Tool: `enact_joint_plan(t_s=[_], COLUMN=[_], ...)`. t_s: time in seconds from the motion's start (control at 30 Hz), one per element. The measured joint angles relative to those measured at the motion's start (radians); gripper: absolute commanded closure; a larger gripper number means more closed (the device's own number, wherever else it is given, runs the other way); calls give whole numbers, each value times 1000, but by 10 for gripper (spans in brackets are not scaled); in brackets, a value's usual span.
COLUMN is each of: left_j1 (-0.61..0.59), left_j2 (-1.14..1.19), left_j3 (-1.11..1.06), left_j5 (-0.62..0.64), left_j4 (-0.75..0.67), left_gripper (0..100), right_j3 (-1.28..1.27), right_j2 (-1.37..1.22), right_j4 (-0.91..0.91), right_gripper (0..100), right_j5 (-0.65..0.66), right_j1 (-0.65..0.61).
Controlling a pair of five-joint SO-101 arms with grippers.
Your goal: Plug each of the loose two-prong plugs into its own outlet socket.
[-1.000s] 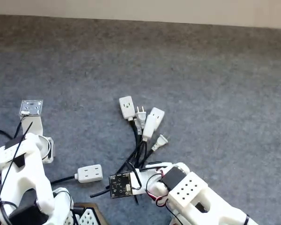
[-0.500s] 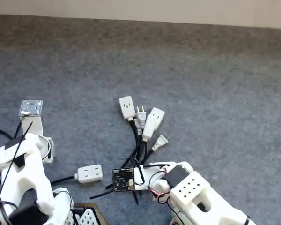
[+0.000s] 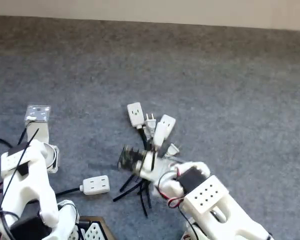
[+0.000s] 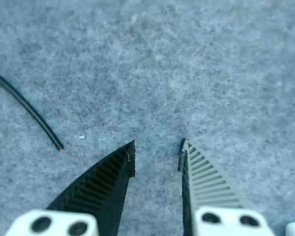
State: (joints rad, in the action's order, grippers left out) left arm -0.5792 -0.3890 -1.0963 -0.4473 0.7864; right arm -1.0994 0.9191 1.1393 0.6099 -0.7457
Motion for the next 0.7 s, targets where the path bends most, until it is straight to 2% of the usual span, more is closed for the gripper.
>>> enact_joint_plan(t_s=[0.1,0.3,0.47,0.7], left_j1=[61,137,167,281], left_j2=[-2,-2,-126,-500], left_j3=[71,373,586,514], left_j5=[-5,-12,-86,-117], left_j4=[80,385,540,615], left_gripper=[822,822,814,726], right_j3=[178,454,451,299], right_j2=[0,0,0,-2], right_j4=[72,117,-5,-269], right_gripper=[992,992,993,994], right_j5=[-117,-362,-470,-611], right_j1=[21,23,17,-9])
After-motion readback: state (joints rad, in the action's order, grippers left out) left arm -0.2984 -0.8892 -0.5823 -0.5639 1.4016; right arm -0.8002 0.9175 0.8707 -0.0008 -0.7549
